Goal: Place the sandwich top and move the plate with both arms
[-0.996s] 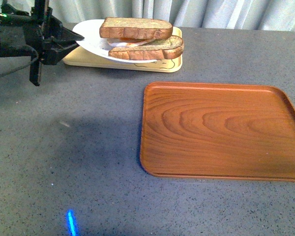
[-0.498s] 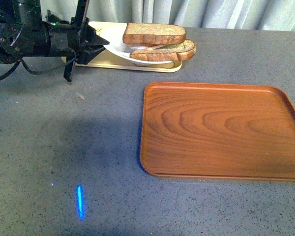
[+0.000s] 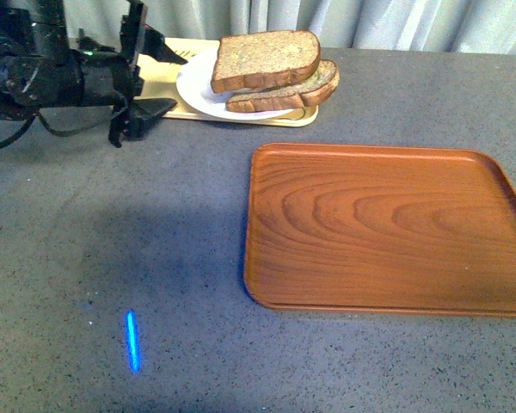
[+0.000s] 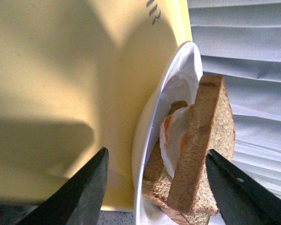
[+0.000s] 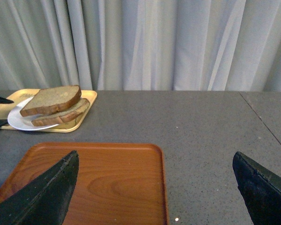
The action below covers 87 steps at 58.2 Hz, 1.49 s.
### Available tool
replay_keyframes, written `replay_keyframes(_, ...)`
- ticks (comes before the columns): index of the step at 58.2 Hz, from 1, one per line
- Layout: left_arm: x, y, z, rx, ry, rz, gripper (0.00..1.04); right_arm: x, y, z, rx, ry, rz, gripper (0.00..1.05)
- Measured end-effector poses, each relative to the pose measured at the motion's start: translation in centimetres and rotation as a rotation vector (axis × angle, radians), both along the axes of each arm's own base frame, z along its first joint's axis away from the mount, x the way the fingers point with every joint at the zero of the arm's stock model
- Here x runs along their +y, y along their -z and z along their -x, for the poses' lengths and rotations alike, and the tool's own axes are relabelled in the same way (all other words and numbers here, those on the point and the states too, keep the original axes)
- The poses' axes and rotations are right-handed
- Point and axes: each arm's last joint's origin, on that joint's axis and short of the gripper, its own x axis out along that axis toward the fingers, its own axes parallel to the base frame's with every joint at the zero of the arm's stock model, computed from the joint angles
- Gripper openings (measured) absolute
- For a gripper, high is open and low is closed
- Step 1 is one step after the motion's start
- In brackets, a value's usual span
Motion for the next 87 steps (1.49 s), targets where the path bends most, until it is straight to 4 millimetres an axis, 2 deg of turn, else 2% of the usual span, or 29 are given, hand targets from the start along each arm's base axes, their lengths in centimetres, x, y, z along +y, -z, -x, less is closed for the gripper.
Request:
replay_keyframes(11,4.4,-1.9,1.9,-0.064,-0.073,0.008,0.97,0.0,0.0,0.0,0.0,0.0,0.0,0.96)
replay_keyframes(18,6.8,-4.3,4.0,-0.157,-0.134,0.001,0.95,0.0,0.0,0.0,0.0,0.0,0.0,0.96)
replay_keyframes(21,7.3,-5.8,5.4,-0.305,-0.27,-0.143,0.89,0.0,0.0,0.0,0.0,0.0,0.0,0.96)
replay_keyframes(25,7.6,-7.6,7.6,-0.49,-0.42,-0.403,0.78,0.0,0.0,0.0,0.0,-0.001,0.0,0.96)
replay_keyframes(26,7.6,-8.1,8.2,-0.542,-0.447,-0.512,0.75,0.0,0.0,0.0,0.0,-0.001,0.0,0.96)
replay_keyframes(27,7.6,-8.4,8.5,-0.556,-0.455,-0.534,0.73,0.0,0.0,0.0,0.0,-0.001,0.0,0.96)
replay_keyframes(32,7.5,-9.4,11.0,-0.66,-0.452,-0.895,0.57,0.0,0.0,0.0,0.0,0.0,0.0,0.96)
replay_keyframes(38,7.0,-8.8,12.9,-0.684,-0.378,-1.072,0.41,0.0,0.0,0.0,0.0,0.0,0.0,0.96)
replay_keyframes(39,6.8,-8.5,13.5,-0.683,-0.357,-1.103,0.36,0.0,0.0,0.0,0.0,0.0,0.0,0.96)
replay_keyframes(43,6.6,-8.3,15.1,-0.68,-0.327,-1.154,0.21,0.0,0.0,0.0,0.0,-0.001,0.0,0.96)
replay_keyframes(48,6.3,-8.9,17.0,-0.687,-0.341,-1.19,0.02,0.0,0.0,0.0,0.0,0.0,0.0,0.96)
replay_keyframes(58,5.4,-9.3,19.7,-0.7,-0.324,-1.196,0.02,0.0,0.0,0.0,0.0,-0.001,0.0,0.96)
replay_keyframes(82,5.4,-10.0,24.9,-0.702,-0.329,-1.2,0.02,0.0,0.0,0.0,0.0,0.0,0.0,0.96)
replay_keyframes(87,5.4,-10.3,25.8,-0.694,-0.322,-1.201,0.02,0.0,0.0,0.0,0.0,0.0,0.0,0.82)
